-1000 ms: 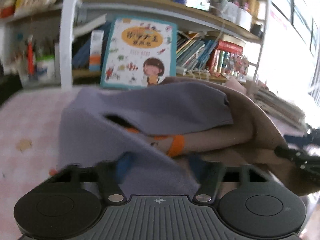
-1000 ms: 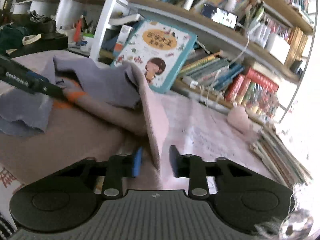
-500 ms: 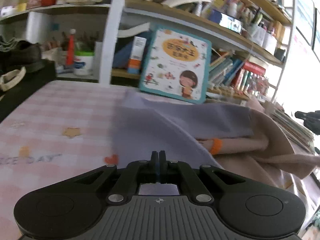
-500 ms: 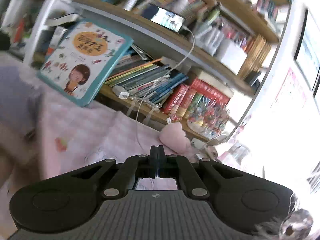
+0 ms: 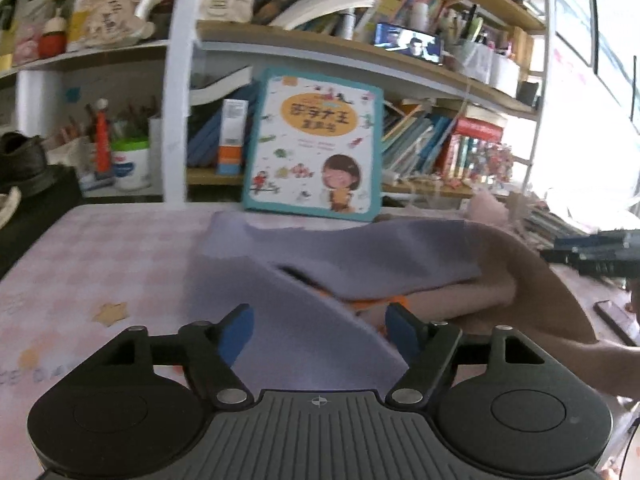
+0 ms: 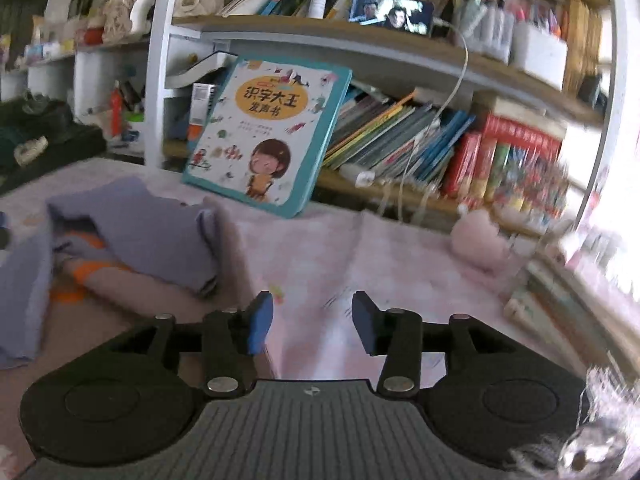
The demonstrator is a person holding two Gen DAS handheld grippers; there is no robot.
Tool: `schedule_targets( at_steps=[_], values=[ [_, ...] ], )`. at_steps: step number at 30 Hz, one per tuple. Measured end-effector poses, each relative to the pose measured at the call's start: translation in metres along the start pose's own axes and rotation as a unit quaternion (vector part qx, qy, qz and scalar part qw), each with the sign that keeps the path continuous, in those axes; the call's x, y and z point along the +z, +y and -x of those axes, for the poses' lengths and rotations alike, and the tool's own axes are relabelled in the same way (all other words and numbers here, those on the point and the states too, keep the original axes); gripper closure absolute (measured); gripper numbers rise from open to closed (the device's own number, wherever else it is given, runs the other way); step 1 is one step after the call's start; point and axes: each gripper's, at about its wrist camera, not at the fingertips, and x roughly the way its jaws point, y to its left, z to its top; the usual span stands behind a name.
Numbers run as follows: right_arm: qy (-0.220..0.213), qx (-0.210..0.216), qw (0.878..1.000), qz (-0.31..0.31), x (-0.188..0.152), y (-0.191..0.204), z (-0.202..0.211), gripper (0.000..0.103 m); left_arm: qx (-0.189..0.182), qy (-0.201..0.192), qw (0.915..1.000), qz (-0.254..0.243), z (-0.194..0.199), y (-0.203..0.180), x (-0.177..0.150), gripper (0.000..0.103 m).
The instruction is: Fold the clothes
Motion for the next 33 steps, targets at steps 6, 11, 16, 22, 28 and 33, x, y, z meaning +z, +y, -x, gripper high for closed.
schedule_targets(
  at_steps=[6,11,16,22,28,33],
  values=[
    [0.007,0.033,0.998,-0.059,-0.011,-0.007,0.013,0.06,0.007,0.019,0.9997,-0.012,-0.025,-0.011,-0.002,0.027],
    [0.022,0.037,0.998,-0.05,-0.019,0.0,0.017,0.059,0.026,0.031,0.999,-0.015,-0.035,-0.01,-0.008,0.027],
    [0.071,-0.026,0.997,0.031,-0.036,0.017,0.01,0.07,0.05,0.021,0.9985,0.006,-0.036,0.003,-0.01,0.048],
    [0.061,-0.026,0.998,0.013,-0.029,0.0,0.013,0.099,0.04,0.033,0.9984,0.022,-0.035,0.019,-0.01,0.103],
    [0.015,-0.107,0.99,0.094,0.019,-0.018,-0.008,0.099,0.012,0.03,0.9989,0.033,-0.014,0.022,-0.014,0.103],
    [0.052,-0.18,0.973,0.134,0.036,-0.043,-0.058,0.099,-0.006,0.027,0.9987,0.043,0.007,0.017,-0.019,0.103]
  ],
)
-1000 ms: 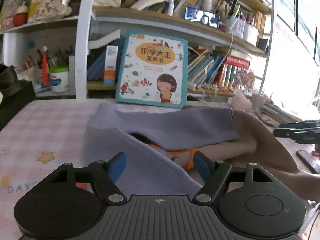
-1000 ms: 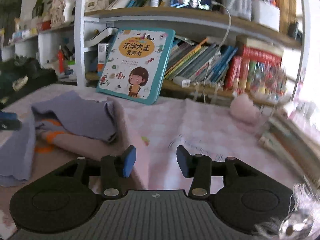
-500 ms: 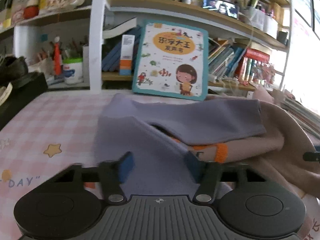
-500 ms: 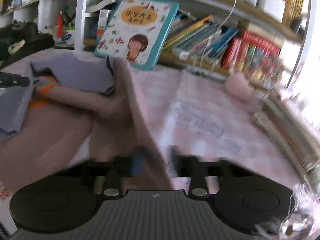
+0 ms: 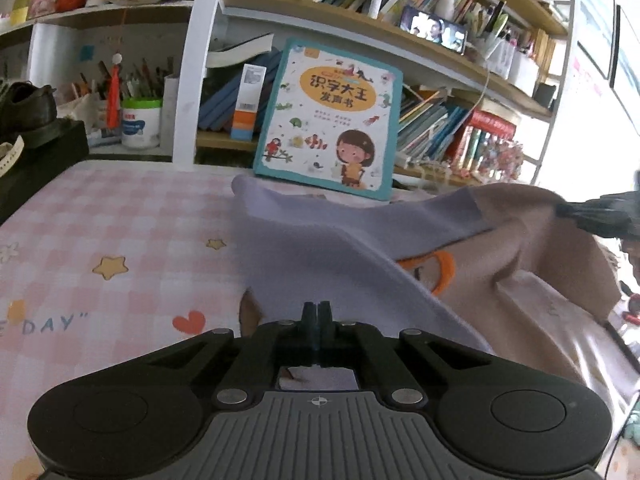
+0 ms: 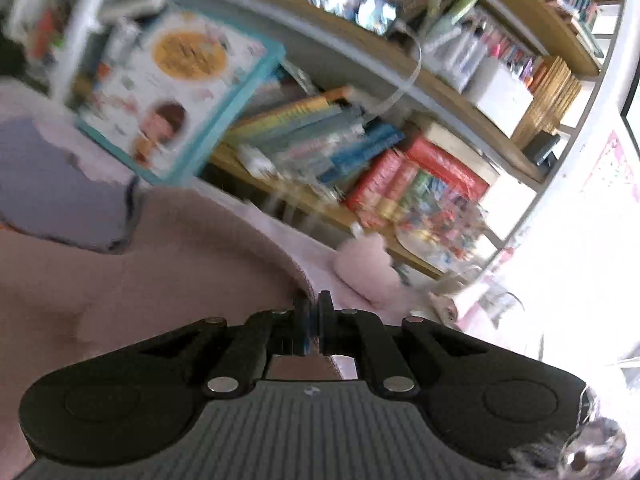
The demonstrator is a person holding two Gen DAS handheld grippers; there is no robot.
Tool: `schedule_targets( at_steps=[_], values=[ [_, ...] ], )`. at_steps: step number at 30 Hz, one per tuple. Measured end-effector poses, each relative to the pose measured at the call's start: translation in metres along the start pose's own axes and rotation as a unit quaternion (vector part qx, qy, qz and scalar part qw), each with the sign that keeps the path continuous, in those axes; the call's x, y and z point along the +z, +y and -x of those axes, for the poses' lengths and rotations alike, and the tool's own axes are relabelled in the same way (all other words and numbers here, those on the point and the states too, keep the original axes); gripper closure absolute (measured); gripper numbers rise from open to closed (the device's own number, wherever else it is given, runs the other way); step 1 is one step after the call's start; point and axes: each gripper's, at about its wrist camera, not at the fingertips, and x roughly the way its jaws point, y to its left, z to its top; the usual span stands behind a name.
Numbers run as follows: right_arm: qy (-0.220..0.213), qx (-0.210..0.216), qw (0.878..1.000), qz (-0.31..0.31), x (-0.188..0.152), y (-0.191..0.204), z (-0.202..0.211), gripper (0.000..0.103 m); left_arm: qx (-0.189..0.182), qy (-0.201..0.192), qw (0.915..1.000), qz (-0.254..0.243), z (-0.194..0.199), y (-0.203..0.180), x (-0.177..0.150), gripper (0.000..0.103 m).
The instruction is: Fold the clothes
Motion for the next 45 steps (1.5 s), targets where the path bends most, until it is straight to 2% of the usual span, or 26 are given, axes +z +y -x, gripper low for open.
schedule_targets(
  at_steps=[2,3,4,6,8,9,10,13,14,17,19,24,27,28,31,35,36,38,41,43,45],
  values=[
    [0.029,-0.02,0.999,0.009,-0.003,-0.001,-0.029,0.099,-0.004,0.005,1.0,-0.006,0.003,-0.003,-0.003,0.103],
    [0.033,-0.027,0.999,0.011,-0.006,0.0,-0.036,0.092,-0.006,0.008,0.9999,-0.01,0.004,-0.003,-0.003,0.103],
    [0.037,-0.035,0.999,0.012,-0.009,0.002,-0.043,0.082,-0.006,0.01,0.9998,-0.014,0.003,-0.004,-0.003,0.099],
    [0.043,-0.05,0.998,0.016,-0.015,0.005,-0.055,0.074,0.002,0.014,0.9996,-0.025,0.001,-0.006,-0.001,0.093],
    [0.021,-0.007,0.999,-0.026,-0.019,0.006,-0.041,0.068,0.01,0.011,0.9992,-0.036,-0.001,-0.009,0.003,0.081],
    [0.009,0.015,0.999,-0.048,-0.021,0.006,-0.033,0.064,0.011,0.005,0.9991,-0.04,-0.002,-0.011,0.006,0.069],
    [-0.001,0.045,0.997,-0.068,-0.022,0.008,-0.024,0.064,0.008,-0.001,0.999,-0.043,-0.003,-0.012,0.008,0.061],
    [-0.004,0.124,0.986,-0.11,-0.033,0.023,0.003,0.063,-0.008,-0.012,0.9984,-0.055,-0.008,-0.02,0.016,0.05],
    [-0.001,0.148,0.982,-0.116,-0.037,0.03,0.011,0.063,-0.01,-0.013,0.9981,-0.059,-0.012,-0.023,0.019,0.05],
    [0.004,0.2,0.971,-0.134,-0.056,0.047,0.039,0.063,-0.008,-0.013,0.9974,-0.07,-0.022,-0.032,0.025,0.043],
    [0.003,0.211,0.967,-0.141,-0.064,0.055,0.054,0.063,-0.01,-0.014,0.9966,-0.08,-0.026,-0.039,0.028,0.038],
    [-0.002,0.214,0.966,-0.142,-0.075,0.072,0.087,0.065,-0.021,-0.02,0.9916,-0.126,-0.04,-0.063,0.039,0.037],
    [-0.005,0.208,0.965,-0.16,-0.074,0.077,0.093,0.085,-0.03,-0.007,0.9894,-0.142,-0.053,-0.078,0.041,0.037],
    [-0.007,0.206,0.964,-0.167,-0.074,0.078,0.095,0.085,-0.027,-0.004,0.9892,-0.144,-0.057,-0.082,0.041,0.037],
    [-0.001,0.239,0.954,-0.179,-0.074,0.08,0.096,0.085,-0.007,-0.002,0.9885,-0.151,-0.069,-0.091,0.04,0.036],
    [0.019,0.263,0.953,-0.149,-0.075,0.099,0.096,0.085,0.028,0.0,0.9812,-0.191,-0.084,-0.108,0.035,0.032],
    [0.019,0.266,0.954,-0.135,-0.075,0.106,0.097,0.083,0.03,0.001,0.9787,-0.203,-0.086,-0.113,0.033,0.032],
    [0.004,0.248,0.964,-0.094,-0.073,0.118,0.104,0.083,0.044,0.001,0.9727,-0.228,-0.09,-0.12,0.03,0.032],
    [0.001,0.234,0.969,-0.078,-0.071,0.125,0.106,0.083,0.088,-0.003,0.9617,-0.259,-0.095,-0.127,0.027,0.031],
    [-0.004,0.225,0.972,-0.063,-0.07,0.13,0.108,0.083,0.104,0.0,0.9615,-0.255,-0.095,-0.124,0.027,0.025],
    [-0.008,0.217,0.975,-0.045,-0.07,0.135,0.109,0.083,0.097,0.01,0.9691,-0.226,-0.094,-0.116,0.028,0.025]
  ],
)
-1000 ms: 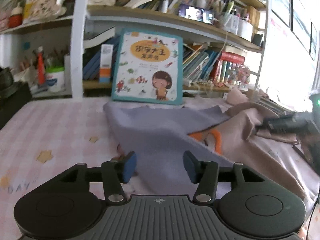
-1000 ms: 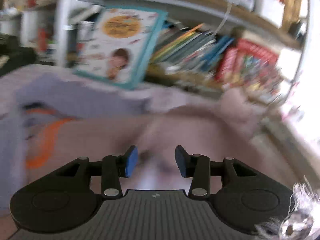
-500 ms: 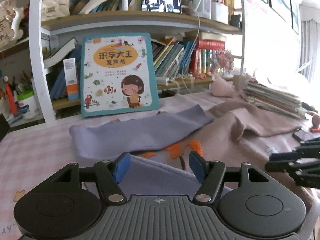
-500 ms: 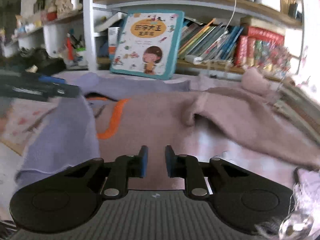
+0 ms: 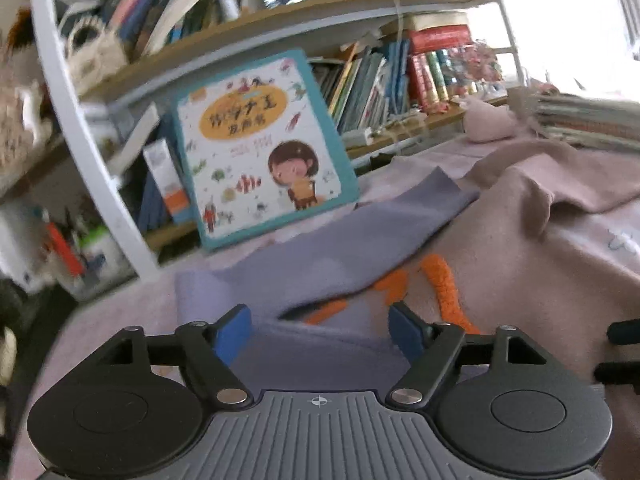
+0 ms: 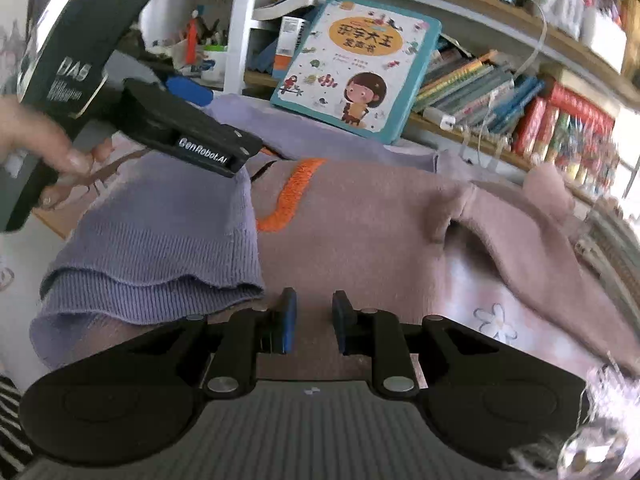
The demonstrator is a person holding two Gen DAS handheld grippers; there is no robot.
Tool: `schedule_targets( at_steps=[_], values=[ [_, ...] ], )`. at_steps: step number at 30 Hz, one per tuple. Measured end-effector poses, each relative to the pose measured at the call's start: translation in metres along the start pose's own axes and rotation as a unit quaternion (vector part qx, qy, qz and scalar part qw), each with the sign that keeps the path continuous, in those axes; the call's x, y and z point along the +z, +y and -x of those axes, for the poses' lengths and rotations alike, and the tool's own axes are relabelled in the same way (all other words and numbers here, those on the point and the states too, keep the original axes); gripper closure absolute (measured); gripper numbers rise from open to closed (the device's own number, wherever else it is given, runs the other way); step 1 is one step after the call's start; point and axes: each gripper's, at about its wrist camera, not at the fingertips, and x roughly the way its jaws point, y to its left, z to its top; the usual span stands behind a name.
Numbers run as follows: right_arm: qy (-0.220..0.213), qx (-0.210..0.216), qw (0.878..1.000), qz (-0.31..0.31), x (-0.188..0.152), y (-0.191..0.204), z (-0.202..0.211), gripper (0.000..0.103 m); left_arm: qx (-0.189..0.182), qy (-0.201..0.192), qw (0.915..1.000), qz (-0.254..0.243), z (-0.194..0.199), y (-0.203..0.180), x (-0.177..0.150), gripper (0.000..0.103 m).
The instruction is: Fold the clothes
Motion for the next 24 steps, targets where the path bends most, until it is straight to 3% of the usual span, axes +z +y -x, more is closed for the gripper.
schedule_targets(
  at_steps=[2,6,9,15,17,18,19,24],
  values=[
    [-0.001,-0.007,1.0,0.014,0.0,0.003,-0.001,0.083,-0.009,0.012,0.9994,0.031,0.0,0.01,-0.004,0.025],
    [-0.007,-0.012,1.0,0.019,-0.004,0.003,0.0,0.083,0.01,0.028,0.9977,0.061,-0.001,0.023,-0.012,0.023],
    [-0.012,-0.007,1.0,0.009,-0.006,0.0,0.0,0.083,0.026,0.03,0.9973,0.062,-0.001,0.027,-0.011,0.023],
    [-0.022,0.004,1.0,-0.01,-0.01,-0.006,0.002,0.083,0.024,0.031,0.9981,0.048,-0.005,0.025,-0.004,0.026],
    [-0.025,0.008,1.0,-0.017,-0.011,-0.008,0.003,0.083,0.016,0.032,0.9982,0.048,-0.006,0.028,-0.005,0.052],
    [-0.026,0.01,0.999,-0.02,-0.011,-0.008,0.003,0.083,0.009,0.033,0.9981,0.05,-0.006,0.031,-0.007,0.085],
    [-0.027,0.012,0.999,-0.023,-0.012,-0.009,0.003,0.083,0.004,0.035,0.9977,0.058,-0.004,0.037,-0.01,0.096],
    [-0.025,0.027,0.999,-0.035,-0.012,-0.015,0.004,0.083,0.013,0.048,0.9967,0.064,0.029,0.079,-0.035,0.097]
  ],
)
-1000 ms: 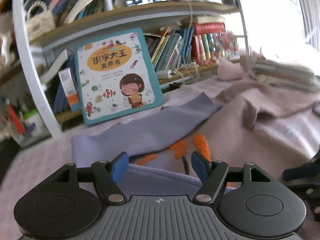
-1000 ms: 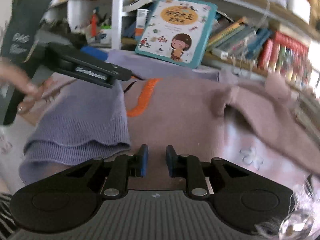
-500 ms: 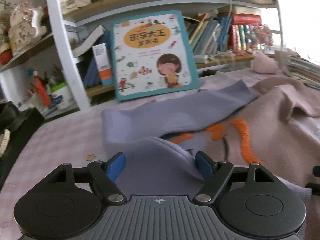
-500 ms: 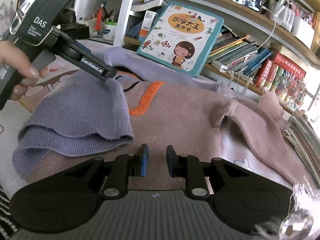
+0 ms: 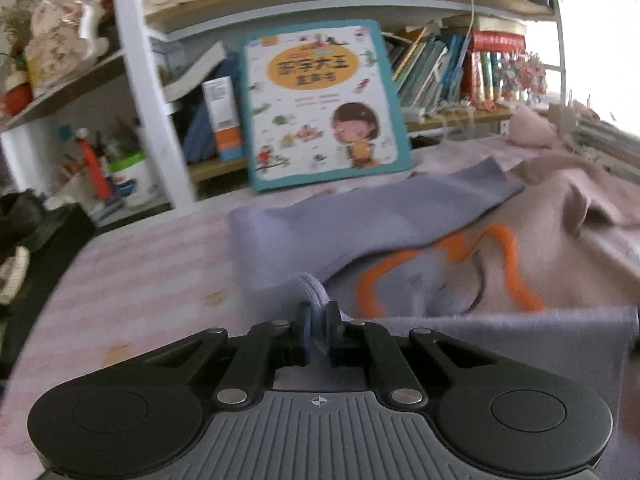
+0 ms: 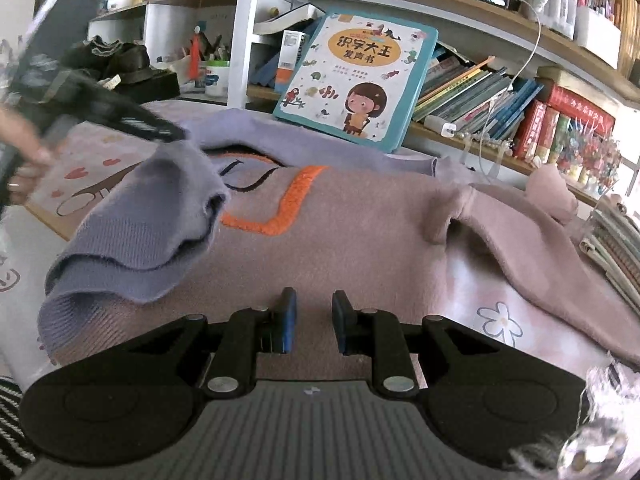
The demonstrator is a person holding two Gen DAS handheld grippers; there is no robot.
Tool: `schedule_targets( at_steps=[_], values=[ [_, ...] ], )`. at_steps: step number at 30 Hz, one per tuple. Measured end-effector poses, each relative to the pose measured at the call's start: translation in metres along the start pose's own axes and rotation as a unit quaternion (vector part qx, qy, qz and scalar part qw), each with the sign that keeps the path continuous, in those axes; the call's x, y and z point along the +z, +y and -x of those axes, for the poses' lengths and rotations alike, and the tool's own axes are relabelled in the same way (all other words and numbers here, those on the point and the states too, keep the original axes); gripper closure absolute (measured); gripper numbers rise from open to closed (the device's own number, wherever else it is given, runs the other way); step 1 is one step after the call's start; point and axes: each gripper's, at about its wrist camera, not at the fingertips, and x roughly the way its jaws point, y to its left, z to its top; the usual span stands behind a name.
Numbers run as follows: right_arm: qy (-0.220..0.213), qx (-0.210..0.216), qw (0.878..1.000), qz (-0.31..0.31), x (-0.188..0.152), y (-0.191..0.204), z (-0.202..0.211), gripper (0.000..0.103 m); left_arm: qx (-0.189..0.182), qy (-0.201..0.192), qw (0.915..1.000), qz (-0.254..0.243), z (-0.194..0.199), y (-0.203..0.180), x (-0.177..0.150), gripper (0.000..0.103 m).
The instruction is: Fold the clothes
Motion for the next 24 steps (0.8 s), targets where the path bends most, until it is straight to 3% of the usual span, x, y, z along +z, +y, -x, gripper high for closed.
schedule_targets(
  at_steps=[3,7,9,12,14,16,19,21,24],
  values=[
    [0.006,0.007,1.0,-0.009,0.002,-0.003,-0.001,0.083,0.019,0.024,0.9993,0.021,0.012,0.035,-0.018,0.095],
    [0.011,0.012,1.0,-0.006,0.004,-0.003,-0.001,0.083,0.046,0.054,0.9949,0.071,0.012,0.074,-0.034,0.078],
    [0.012,0.013,1.0,0.0,0.005,-0.002,-0.002,0.083,0.087,0.044,0.9947,0.031,0.015,0.069,-0.026,0.071],
    [0.013,0.016,1.0,0.0,0.005,-0.003,-0.002,0.083,0.18,0.022,0.9809,-0.069,0.017,0.05,-0.009,0.037],
    [0.013,0.018,1.0,-0.004,0.004,-0.005,-0.002,0.083,0.204,-0.002,0.9725,-0.112,0.022,0.042,0.003,0.036],
    [0.01,0.02,1.0,-0.01,0.003,-0.007,-0.002,0.083,0.175,-0.033,0.9785,-0.104,0.03,0.038,0.019,0.036],
    [0.011,0.022,1.0,-0.01,0.004,-0.008,-0.003,0.083,0.055,-0.074,0.9941,-0.057,0.034,0.025,0.043,0.036],
    [0.014,0.023,1.0,-0.009,0.006,-0.008,-0.003,0.083,-0.011,-0.086,0.995,-0.05,0.021,0.003,0.056,0.036],
    [0.003,0.003,1.0,-0.009,0.007,-0.013,-0.003,0.071,-0.072,-0.093,0.9899,-0.079,-0.009,-0.042,0.068,0.036]
  ],
)
